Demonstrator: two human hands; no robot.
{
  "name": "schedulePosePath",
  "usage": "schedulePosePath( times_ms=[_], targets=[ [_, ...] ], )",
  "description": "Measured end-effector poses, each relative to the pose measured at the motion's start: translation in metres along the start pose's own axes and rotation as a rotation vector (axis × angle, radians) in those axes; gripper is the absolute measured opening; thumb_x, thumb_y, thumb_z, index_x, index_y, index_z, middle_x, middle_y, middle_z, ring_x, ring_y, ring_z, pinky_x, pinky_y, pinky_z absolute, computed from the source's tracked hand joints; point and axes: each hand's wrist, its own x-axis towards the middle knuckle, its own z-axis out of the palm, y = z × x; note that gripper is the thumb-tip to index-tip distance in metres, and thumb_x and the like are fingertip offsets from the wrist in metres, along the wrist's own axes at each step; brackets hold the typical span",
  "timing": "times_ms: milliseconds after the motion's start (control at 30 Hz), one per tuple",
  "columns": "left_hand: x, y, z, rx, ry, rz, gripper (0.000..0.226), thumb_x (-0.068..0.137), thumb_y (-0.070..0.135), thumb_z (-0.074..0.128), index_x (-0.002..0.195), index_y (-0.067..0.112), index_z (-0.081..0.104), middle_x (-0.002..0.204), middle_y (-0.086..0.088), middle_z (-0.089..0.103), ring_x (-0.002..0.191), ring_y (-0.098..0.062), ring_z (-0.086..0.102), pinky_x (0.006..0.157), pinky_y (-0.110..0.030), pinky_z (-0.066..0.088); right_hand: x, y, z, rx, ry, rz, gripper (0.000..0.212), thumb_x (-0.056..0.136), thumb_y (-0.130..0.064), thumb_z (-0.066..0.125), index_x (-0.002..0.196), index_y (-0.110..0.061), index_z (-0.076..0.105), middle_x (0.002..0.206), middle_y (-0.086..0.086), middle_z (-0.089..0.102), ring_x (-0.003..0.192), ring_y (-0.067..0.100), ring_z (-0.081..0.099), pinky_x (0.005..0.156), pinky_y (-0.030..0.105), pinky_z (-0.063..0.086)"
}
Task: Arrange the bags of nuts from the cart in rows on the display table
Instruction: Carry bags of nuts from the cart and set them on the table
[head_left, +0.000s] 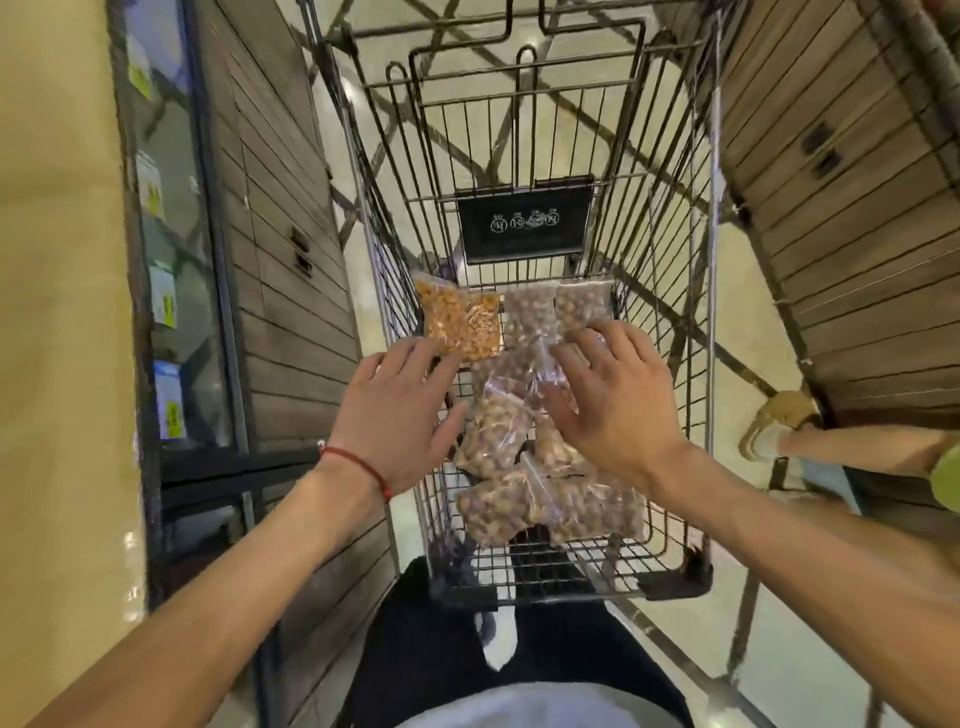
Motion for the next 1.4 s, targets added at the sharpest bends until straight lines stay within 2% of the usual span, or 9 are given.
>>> schedulePosePath(
  times_ms=[233, 433, 600, 733, 900, 1000, 1167, 1267, 1400],
  targets=[
    [0.069, 0.011, 0.018, 0.003, -0.126, -0.086, 0.06, 0.104, 0.055, 0.027, 0.152, 0.022, 0.039, 0.155, -0.006, 0.045, 0.145, -0.027, 0.04, 0.111, -0.048, 0.042, 0.052, 0.041, 0.039, -0.009, -0.118, -0.051, 0.041, 0.097, -0.042, 0.054, 0.119, -0.011, 0.068, 0.131, 0.013, 0.069, 0.127, 0.036, 0.06, 0.109, 0.052, 0.041],
    [0.122, 0.007, 0.052, -0.092, -0.228, -0.168, 0.058, 0.106, 0.05, 0.03, 0.154, 0.02, 0.039, 0.16, -0.008, 0.04, 0.15, -0.031, 0.032, 0.116, -0.049, 0.037, 0.085, 0.051, 0.069, -0.056, -0.197, -0.006, 0.052, 0.1, -0.048, 0.041, 0.128, -0.011, 0.066, 0.137, 0.016, 0.067, 0.13, 0.038, 0.059, 0.117, 0.056, 0.042],
    [0.163, -0.006, 0.11, -0.489, -0.217, -0.439, 0.049, 0.104, 0.039, 0.051, 0.148, 0.016, 0.046, 0.147, -0.008, 0.048, 0.135, -0.028, 0.045, 0.107, -0.046, 0.047, 0.102, 0.05, 0.099, 0.002, -0.172, 0.067, 0.047, 0.102, -0.043, 0.044, 0.132, -0.011, 0.062, 0.127, 0.012, 0.069, 0.119, 0.033, 0.06, 0.111, 0.052, 0.042],
    [0.203, -0.018, 0.154, -0.68, -0.149, -0.638, 0.05, 0.101, 0.034, 0.059, 0.142, 0.008, 0.047, 0.139, -0.011, 0.048, 0.124, -0.027, 0.051, 0.091, -0.036, 0.043, 0.105, 0.046, 0.123, 0.043, -0.212, 0.145, 0.046, 0.106, -0.043, 0.044, 0.139, -0.014, 0.059, 0.124, 0.007, 0.069, 0.121, 0.03, 0.059, 0.11, 0.049, 0.043],
    [0.242, -0.032, 0.193, -0.852, -0.11, -0.814, 0.06, 0.088, 0.039, 0.066, 0.142, 0.016, 0.05, 0.132, -0.005, 0.057, 0.119, -0.021, 0.055, 0.107, -0.041, 0.048, 0.102, 0.048, 0.149, 0.045, -0.193, 0.152, 0.037, 0.104, -0.038, 0.051, 0.128, -0.014, 0.065, 0.109, 0.003, 0.067, 0.106, 0.027, 0.057, 0.102, 0.044, 0.042],
    [0.259, -0.036, 0.221, -0.937, -0.128, -0.92, 0.051, 0.08, 0.049, 0.063, 0.123, 0.022, 0.06, 0.115, -0.005, 0.07, 0.108, -0.029, 0.068, 0.097, -0.049, 0.058, 0.101, 0.052, 0.16, 0.039, -0.193, 0.142, 0.035, 0.104, -0.037, 0.049, 0.123, -0.014, 0.067, 0.106, 0.003, 0.067, 0.102, 0.027, 0.055, 0.101, 0.042, 0.037],
    [0.277, -0.044, 0.249, -0.846, -0.203, -1.103, 0.095, 0.058, 0.074, 0.058, 0.132, 0.016, 0.058, 0.132, -0.014, 0.064, 0.122, -0.038, 0.06, 0.101, -0.055, 0.053, 0.099, 0.061, 0.165, 0.06, -0.241, 0.143, 0.041, 0.095, -0.041, 0.063, 0.127, -0.015, 0.065, 0.113, 0.003, 0.066, 0.106, 0.025, 0.056, 0.105, 0.044, 0.041],
    [0.282, -0.04, 0.236, -0.821, -0.283, -1.129, 0.082, 0.082, 0.056, 0.071, 0.148, 0.015, 0.045, 0.15, -0.016, 0.046, 0.139, -0.039, 0.041, 0.115, -0.055, 0.039, 0.099, 0.064, 0.164, 0.062, -0.259, 0.159, 0.039, 0.092, -0.041, 0.066, 0.123, -0.016, 0.066, 0.113, 0.002, 0.067, 0.107, 0.025, 0.057, 0.105, 0.044, 0.043],
    [0.29, -0.038, 0.237, -0.813, -0.262, -1.169, 0.074, 0.082, 0.054, 0.072, 0.143, 0.02, 0.047, 0.147, -0.013, 0.043, 0.135, -0.038, 0.042, 0.112, -0.056, 0.04, 0.099, 0.066, 0.167, 0.062, -0.253, 0.168, 0.036, 0.092, -0.039, 0.066, 0.119, -0.015, 0.068, 0.111, 0.003, 0.067, 0.105, 0.024, 0.057, 0.102, 0.041, 0.043]
  ],
)
